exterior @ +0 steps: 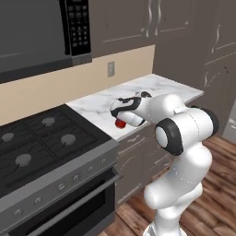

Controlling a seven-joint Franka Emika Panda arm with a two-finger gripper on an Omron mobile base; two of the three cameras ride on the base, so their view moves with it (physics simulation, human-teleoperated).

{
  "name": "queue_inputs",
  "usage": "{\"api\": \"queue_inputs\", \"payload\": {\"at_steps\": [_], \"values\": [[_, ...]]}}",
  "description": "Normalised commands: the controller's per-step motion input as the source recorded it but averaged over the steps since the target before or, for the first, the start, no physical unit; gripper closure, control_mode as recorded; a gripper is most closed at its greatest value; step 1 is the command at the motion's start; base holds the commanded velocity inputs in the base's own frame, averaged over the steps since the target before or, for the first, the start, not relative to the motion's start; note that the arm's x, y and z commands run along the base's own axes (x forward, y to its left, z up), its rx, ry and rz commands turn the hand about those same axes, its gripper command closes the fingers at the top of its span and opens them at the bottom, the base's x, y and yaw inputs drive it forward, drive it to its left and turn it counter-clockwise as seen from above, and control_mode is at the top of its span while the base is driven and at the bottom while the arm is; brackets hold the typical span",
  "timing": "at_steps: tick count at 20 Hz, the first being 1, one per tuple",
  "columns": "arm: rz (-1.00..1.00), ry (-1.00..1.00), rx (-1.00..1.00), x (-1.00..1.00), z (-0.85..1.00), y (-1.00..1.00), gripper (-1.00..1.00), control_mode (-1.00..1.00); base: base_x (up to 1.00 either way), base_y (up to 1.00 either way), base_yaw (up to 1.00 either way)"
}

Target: Four empty soda cans are scattered around the kitchen. Gather all the cans and cluster them next to the stove for recycling.

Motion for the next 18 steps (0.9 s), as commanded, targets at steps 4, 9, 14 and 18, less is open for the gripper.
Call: {"api": "queue_inputs", "payload": {"at_steps": [4, 9, 14, 18], "values": [[0.0, 0.0, 0.0, 0.0, 0.0, 0.0, 1.0, 1.0, 0.5, -0.06, 0.0], [0.0, 0.0, 0.0, 0.0, 0.0, 0.0, 1.0, 1.0, 0.44, -0.09, 0.0], [0.0, 0.0, 0.0, 0.0, 0.0, 0.0, 1.0, 1.0, 0.39, -0.12, 0.0], [0.0, 0.0, 0.0, 0.0, 0.0, 0.0, 1.0, 1.0, 0.28, -0.06, 0.0]]}}
